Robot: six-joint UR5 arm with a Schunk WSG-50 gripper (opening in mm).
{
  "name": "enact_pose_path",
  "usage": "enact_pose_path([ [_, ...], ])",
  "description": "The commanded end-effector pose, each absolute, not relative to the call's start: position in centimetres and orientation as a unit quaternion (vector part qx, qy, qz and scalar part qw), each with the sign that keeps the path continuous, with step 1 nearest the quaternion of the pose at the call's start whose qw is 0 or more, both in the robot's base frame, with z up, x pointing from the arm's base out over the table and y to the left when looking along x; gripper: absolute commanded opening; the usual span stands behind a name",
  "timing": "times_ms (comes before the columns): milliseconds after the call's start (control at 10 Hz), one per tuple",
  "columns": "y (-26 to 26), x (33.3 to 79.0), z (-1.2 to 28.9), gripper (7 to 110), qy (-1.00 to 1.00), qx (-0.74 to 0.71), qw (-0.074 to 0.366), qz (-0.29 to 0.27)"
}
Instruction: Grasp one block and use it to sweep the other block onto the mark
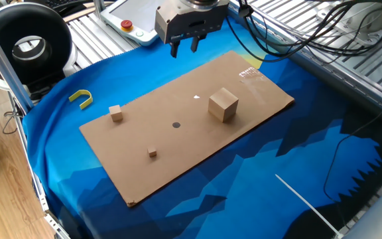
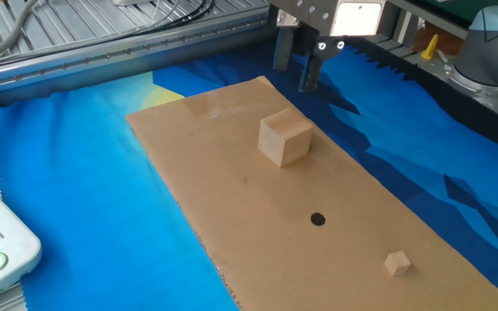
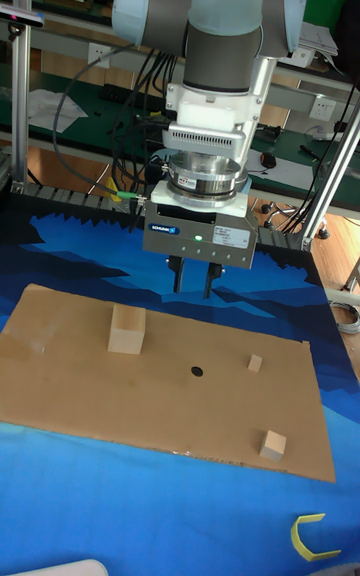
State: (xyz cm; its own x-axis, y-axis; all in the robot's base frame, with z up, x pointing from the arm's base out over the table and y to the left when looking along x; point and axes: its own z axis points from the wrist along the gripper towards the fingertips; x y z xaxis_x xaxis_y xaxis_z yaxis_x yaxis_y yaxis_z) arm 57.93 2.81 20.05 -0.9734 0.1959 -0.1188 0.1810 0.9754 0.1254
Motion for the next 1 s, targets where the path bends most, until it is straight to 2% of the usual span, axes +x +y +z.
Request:
enact_pose_path([
  [0,2.8,57.8,20.1,7,0.992,0.096,0.062,0.058],
  [200,2.6,57.4,20.1,7,0.993,0.09,0.055,0.051],
  [500,1.7,55.1,19.9,7,0.996,0.083,0.012,0.028],
  [700,1.1,54.4,19.9,7,0.996,0.082,0.0,0.014],
  [900,1.5,53.9,20.1,7,0.996,0.081,-0.01,0.021],
])
